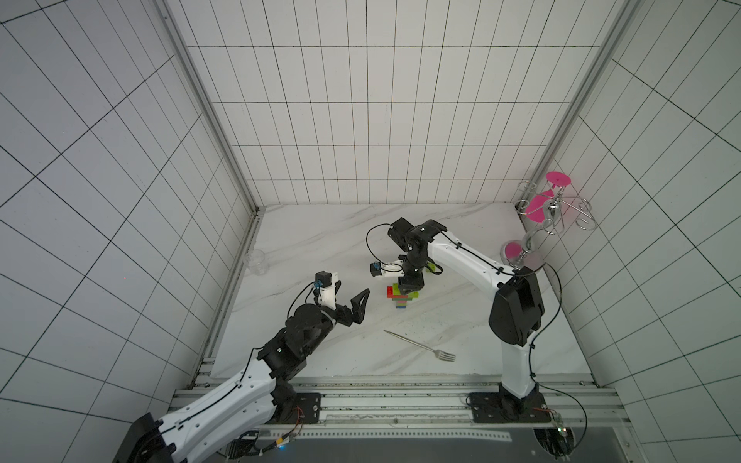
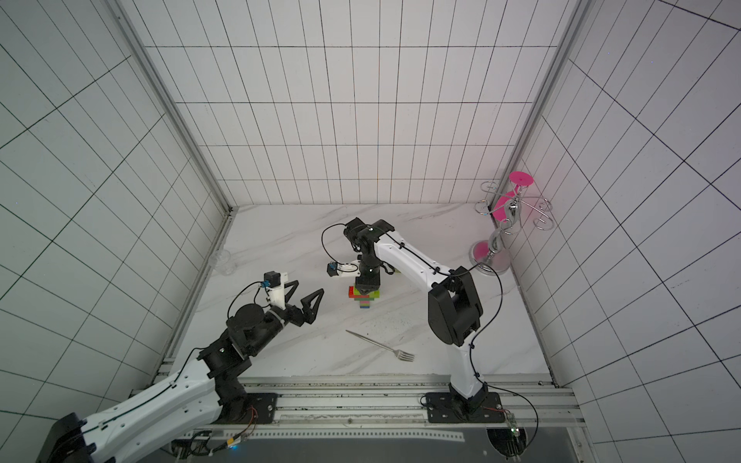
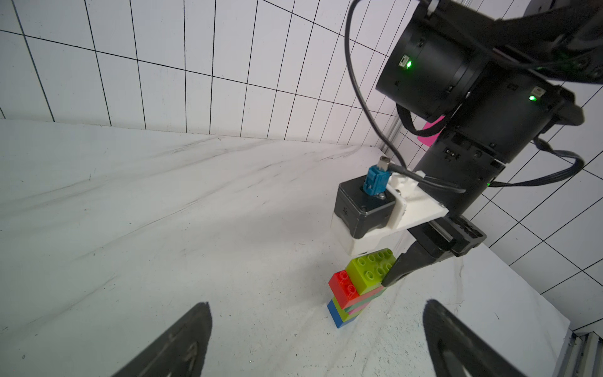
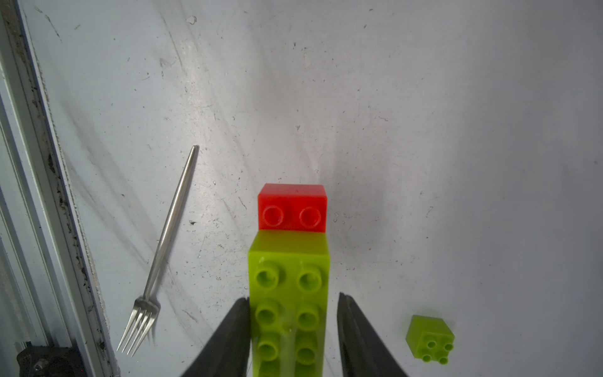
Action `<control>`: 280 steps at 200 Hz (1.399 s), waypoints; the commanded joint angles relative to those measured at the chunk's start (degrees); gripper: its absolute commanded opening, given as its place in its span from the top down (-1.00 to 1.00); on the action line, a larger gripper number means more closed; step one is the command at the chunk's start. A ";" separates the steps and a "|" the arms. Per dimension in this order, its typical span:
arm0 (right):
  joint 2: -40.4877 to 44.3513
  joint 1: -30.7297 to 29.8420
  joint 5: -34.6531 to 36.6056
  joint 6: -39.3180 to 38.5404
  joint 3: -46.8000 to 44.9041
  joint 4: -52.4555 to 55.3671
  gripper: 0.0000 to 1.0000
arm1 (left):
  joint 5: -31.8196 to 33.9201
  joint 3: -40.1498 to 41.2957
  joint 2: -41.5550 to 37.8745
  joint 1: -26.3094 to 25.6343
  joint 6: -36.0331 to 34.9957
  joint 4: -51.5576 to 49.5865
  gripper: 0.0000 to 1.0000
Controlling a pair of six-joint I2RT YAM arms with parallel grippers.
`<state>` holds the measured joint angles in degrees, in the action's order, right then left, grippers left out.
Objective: Assemble a spoon with lego
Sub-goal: Assemble the lego brick with the lego brick, then pick up the lego brick from the center of the board.
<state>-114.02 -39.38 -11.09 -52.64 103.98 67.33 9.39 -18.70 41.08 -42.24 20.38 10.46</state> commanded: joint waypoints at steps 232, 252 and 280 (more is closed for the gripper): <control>95.18 8.97 29.75 64.96 -65.90 -45.50 -0.87 | -26.07 -84.69 76.89 -0.71 -37.28 -43.82 -0.76; 97.97 9.05 29.29 66.24 -68.26 -47.06 -0.87 | -27.03 -95.37 86.07 -0.74 -42.83 -51.30 -0.72; 100.25 9.17 26.04 67.12 -69.38 -48.55 -0.87 | -24.81 -111.67 98.38 -0.74 -48.06 -60.30 -0.72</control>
<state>-15.35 -30.37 17.02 12.19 35.94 22.37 -15.57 -119.20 132.14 -42.72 -20.12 -37.50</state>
